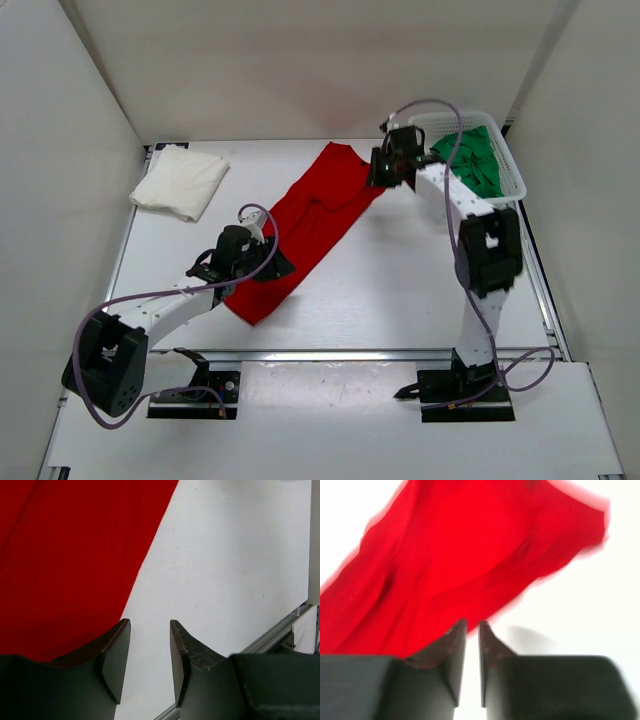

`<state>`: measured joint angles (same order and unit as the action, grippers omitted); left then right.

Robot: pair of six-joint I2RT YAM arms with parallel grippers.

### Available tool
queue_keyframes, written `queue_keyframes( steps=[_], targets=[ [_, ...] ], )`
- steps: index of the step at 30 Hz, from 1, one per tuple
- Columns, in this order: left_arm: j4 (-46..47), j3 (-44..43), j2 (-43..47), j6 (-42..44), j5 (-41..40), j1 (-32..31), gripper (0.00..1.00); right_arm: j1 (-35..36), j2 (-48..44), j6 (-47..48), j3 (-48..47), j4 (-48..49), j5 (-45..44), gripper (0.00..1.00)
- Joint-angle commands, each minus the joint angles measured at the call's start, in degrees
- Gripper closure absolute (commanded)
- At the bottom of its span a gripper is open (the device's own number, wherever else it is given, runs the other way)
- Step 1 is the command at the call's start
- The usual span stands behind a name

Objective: Fold and stack the t-shirts
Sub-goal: Rotate the tshirt 85 degrees

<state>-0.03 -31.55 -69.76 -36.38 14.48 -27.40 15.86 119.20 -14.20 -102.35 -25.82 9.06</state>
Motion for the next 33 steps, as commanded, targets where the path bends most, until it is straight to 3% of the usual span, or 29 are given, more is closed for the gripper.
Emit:
queue_keyframes(
  steps=[1, 4, 6, 12, 16, 18, 20, 22, 24, 29, 32, 33],
  targets=[
    [-3.21, -3.60, 1.82, 2.10, 1.07, 2.69, 0.52, 4.96, -14.65, -3.89, 21.66, 8.72, 6.03, 0.81],
    [-5.32, -4.05, 4.36, 3.25, 1.43, 5.33, 0.51, 11.01, -22.14, -8.91, 38.21, 20.24, 9.21, 0.71],
    [-5.42, -3.26, 6.56, 3.16, 1.42, 6.30, 0.50, 14.72, -23.65, -14.69, 44.47, 26.83, 10.01, 0.66],
    [-5.33, -2.47, 8.23, 2.81, 1.61, 6.22, 0.50, 23.51, -16.83, -25.08, 48.73, 39.78, 11.42, 0.60],
    [-5.15, -1.15, 9.28, 2.63, 1.35, 6.22, 0.50, 25.98, -10.32, -27.37, 45.31, 40.58, 8.70, 0.63],
    [-5.68, -1.32, 9.64, 2.90, 1.16, 6.39, 0.50, 26.24, -7.50, -27.99, 43.20, 39.45, 9.22, 0.77],
    [-5.51, -1.06, 9.47, 3.07, 1.16, 6.57, 0.50, 26.33, -4.42, -28.26, 41.71, 39.00, 9.13, 0.83],
    [-5.51, -0.71, 9.46, 2.98, 1.43, 7.01, 0.50, 25.54, -3.54, -28.87, 41.35, 38.66, 11.05, 0.88],
    [-5.68, -0.35, 9.47, 3.42, 1.25, 6.49, 0.50, 24.76, -4.49, -29.05, 42.49, 39.27, 11.42, 1.00],
    [-5.68, 0.00, 8.41, 3.07, -0.32, 3.50, 0.50, 17.64, -18.34, -24.49, 57.65, 38.31, 11.67, 1.00],
    [-5.42, 0.26, 6.22, 3.16, -0.86, 0.26, 0.50, 8.95, -27.75, -20.54, 67.76, 35.50, 14.57, 1.00],
    [-5.42, 0.26, 4.99, 3.51, -1.55, -1.33, 0.49, 3.97, -31.27, -18.78, 70.94, 34.36, 16.50, 0.96]
  ],
)
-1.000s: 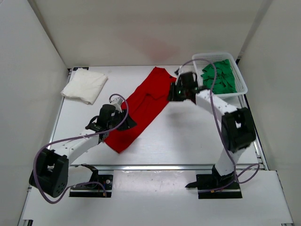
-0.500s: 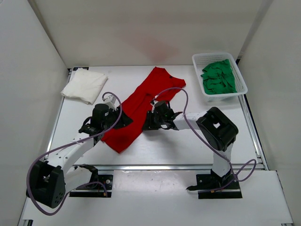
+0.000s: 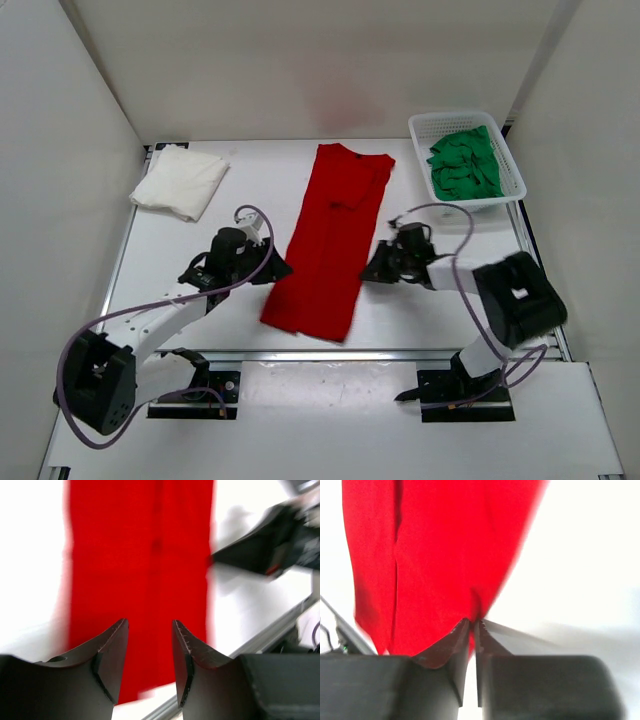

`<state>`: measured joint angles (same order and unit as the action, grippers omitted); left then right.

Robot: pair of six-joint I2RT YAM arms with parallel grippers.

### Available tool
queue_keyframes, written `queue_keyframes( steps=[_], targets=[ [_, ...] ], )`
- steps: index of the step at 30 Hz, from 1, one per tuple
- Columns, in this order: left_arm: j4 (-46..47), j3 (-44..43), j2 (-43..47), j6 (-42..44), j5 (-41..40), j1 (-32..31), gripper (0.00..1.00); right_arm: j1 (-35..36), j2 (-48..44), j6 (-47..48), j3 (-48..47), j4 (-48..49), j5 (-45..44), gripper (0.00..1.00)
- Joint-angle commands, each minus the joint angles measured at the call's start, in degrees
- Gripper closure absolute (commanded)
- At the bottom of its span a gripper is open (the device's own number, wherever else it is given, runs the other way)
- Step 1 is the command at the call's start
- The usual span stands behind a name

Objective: Fold and stack the t-shirts
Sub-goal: Rotate the tshirt 85 degrees, then grab the bottom of the folded rectangular tshirt with both arms

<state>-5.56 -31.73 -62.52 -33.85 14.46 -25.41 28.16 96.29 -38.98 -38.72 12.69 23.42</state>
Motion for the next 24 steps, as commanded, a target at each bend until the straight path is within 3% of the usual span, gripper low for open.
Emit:
queue_keyframes(
  steps=[1, 4, 6, 9, 14, 19, 23, 24],
  targets=[
    [-0.32, 0.26, -2.86, 1.06, -1.45, -3.94, 0.49, -9.52, -9.88, 7.15, 7.86, -5.38, 2.85, 0.89],
    [-2.08, -0.09, -4.98, 2.38, -4.34, -6.93, 0.46, -11.90, -19.35, 11.99, 10.59, -14.59, 1.64, 0.64],
    [-3.84, 0.52, -5.50, 3.34, -6.27, -8.68, 0.44, -10.50, -24.71, 11.83, 12.61, -17.85, -0.64, 0.56],
    [-6.65, 2.01, -6.03, 4.75, -6.29, -9.93, 0.40, -8.05, -33.59, 9.38, 16.03, -24.10, -6.27, 0.55],
    [-8.93, 4.39, -7.35, 5.01, -4.53, -14.40, 0.37, -5.14, -47.13, 2.25, 23.15, -33.06, -6.64, 0.60],
    [-11.66, 4.92, -7.70, 5.98, -3.30, -15.46, 0.39, 3.46, -50.15, -3.99, 24.84, -34.30, -5.84, 0.61],
    [-10.44, 5.88, -8.05, 4.93, -1.02, -16.34, 0.39, 5.67, -49.88, -5.31, 24.57, -32.82, -4.62, 0.61],
    [-9.82, 6.06, -8.75, 4.41, -0.66, -16.86, 0.39, 5.41, -49.54, -5.49, 24.83, -32.03, -3.65, 0.66]
  ],
)
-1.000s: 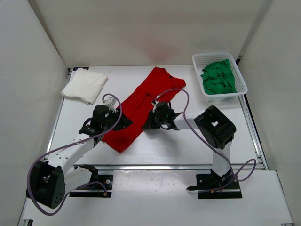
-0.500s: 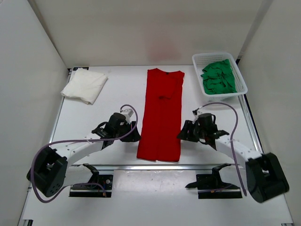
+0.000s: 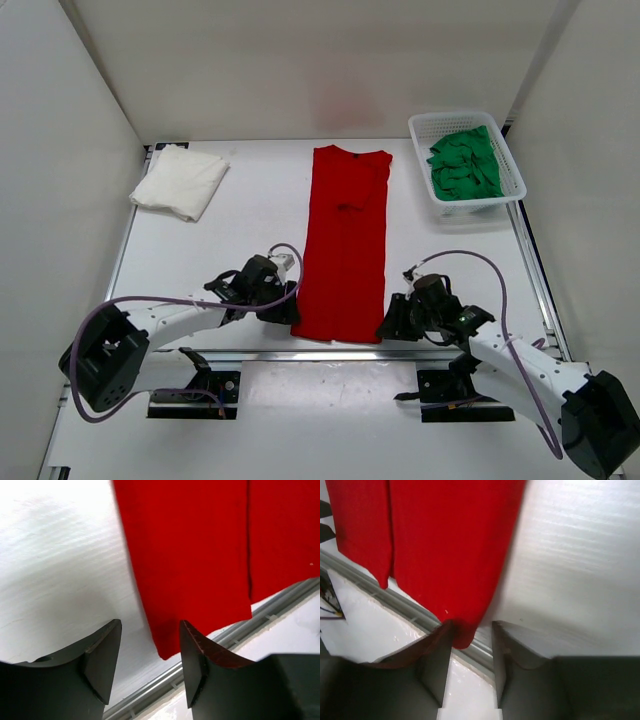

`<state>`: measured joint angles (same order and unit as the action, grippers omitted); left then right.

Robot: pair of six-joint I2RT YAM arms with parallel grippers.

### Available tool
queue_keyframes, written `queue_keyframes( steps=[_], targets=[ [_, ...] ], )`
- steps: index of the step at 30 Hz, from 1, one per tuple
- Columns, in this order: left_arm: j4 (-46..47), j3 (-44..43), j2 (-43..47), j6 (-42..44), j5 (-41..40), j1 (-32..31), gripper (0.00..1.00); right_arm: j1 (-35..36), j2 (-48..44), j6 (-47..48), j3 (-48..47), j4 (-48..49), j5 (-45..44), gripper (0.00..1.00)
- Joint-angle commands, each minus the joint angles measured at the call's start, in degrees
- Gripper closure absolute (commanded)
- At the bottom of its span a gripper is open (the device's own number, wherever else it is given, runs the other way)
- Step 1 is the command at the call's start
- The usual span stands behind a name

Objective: Fold and stack the t-shirts
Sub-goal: Grab the bottom of the folded rectangular tshirt with both arms

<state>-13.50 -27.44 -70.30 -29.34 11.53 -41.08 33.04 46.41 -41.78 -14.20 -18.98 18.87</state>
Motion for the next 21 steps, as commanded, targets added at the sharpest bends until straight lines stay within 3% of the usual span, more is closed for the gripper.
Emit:
queue_keyframes(
  steps=[1, 5, 9, 11, 15, 18, 21],
  targets=[
    [-1.54, 1.86, -1.32, -0.54, 2.53, -1.89, 0.40, 0.54, 0.43, -3.30, 0.48, -0.35, 1.25, 0.73],
    [-1.00, 2.39, -2.91, -1.24, 4.37, -4.53, 0.48, 2.55, -0.27, -4.80, 1.54, -1.75, 0.47, 0.88],
    [-1.27, 2.83, -3.61, -1.07, 5.43, -5.41, 0.64, 3.26, -1.94, -5.59, 2.85, -2.73, 2.12, 0.99],
    [-2.67, 2.40, -3.00, -1.24, 6.75, -5.24, 0.79, 4.31, -2.11, -6.20, 2.51, -3.78, 2.57, 1.00],
    [-6.97, 2.13, 3.04, -3.61, 8.24, -5.94, 0.95, 8.96, -3.96, -8.05, -1.61, -8.16, 0.65, 1.00],
    [-9.88, 0.47, 8.07, -5.02, 9.64, -2.97, 0.97, 7.59, -4.23, -5.61, -6.36, -11.68, -1.38, 1.00],
    [-8.40, -6.10, 8.52, -5.29, 8.61, 0.90, 0.98, -1.18, -0.29, 3.51, -11.98, -9.50, 1.50, 1.00]
  ],
)
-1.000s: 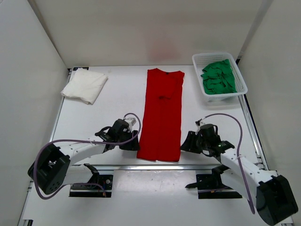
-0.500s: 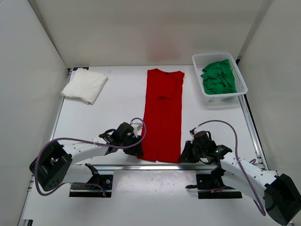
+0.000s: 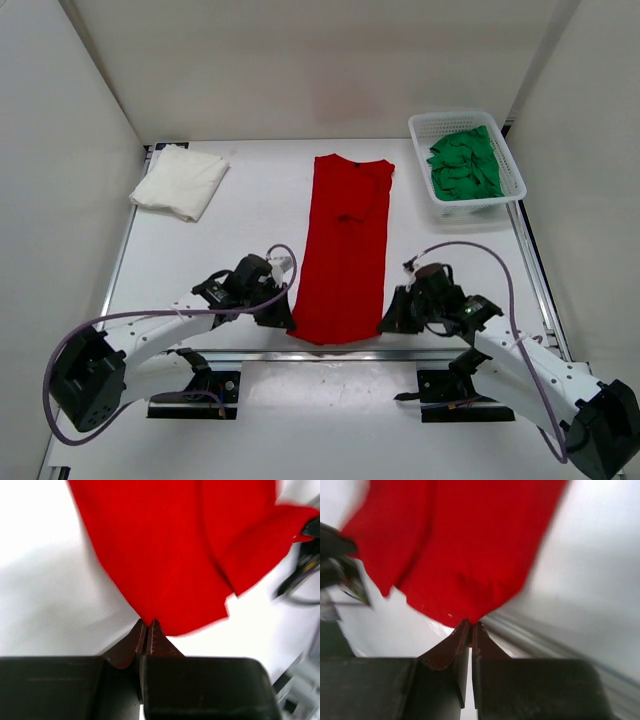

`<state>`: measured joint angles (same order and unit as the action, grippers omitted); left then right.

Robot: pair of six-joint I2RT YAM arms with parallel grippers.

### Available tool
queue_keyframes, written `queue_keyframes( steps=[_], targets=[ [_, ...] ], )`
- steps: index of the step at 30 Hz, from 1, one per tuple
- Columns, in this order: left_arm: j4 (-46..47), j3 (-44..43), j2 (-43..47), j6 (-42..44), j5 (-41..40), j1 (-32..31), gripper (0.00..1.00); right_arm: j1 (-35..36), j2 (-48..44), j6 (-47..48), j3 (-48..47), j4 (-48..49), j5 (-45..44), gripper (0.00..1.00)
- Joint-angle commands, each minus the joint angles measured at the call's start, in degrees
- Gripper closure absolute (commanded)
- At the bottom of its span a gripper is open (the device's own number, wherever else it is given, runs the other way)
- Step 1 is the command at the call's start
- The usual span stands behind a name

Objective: Fold and stack the t-shirts
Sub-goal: Grab the bottom of the folded rectangular tshirt with both arms, then fold the folded rectangular tshirt in 1/3 of the way

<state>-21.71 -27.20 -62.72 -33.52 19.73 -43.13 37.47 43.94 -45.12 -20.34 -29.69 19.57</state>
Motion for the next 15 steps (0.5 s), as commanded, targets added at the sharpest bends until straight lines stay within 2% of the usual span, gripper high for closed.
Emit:
queue_keyframes(
  steps=[1, 5, 8, 10, 11, 15],
  targets=[
    [0.79, -7.85, -0.03, -0.94, 0.23, 3.75, 0.98, -9.75, 3.33, 8.72, -6.29, 1.39, 1.77, 1.00],
    [7.73, -17.59, -9.67, -1.72, -2.67, 8.40, 0.98, -18.21, 13.24, 18.21, -15.41, 4.89, 1.25, 1.00],
    [11.42, -24.63, -18.54, -2.78, -4.77, 11.83, 0.98, -24.71, 22.11, 21.03, -21.03, 9.29, 2.22, 1.00],
    [12.92, -29.02, -23.73, -3.31, -5.83, 12.90, 0.98, -25.43, 27.30, 22.00, -24.81, 11.67, 1.09, 1.00],
    [12.75, -36.53, -30.73, -3.31, -9.32, 14.73, 0.97, -27.52, 36.82, 22.70, -31.28, 15.42, -0.48, 1.00],
    [14.58, -39.94, -37.28, -4.71, -8.92, 16.94, 0.97, -30.00, 43.75, 21.84, -35.90, 19.22, 1.42, 1.00]
  ],
)
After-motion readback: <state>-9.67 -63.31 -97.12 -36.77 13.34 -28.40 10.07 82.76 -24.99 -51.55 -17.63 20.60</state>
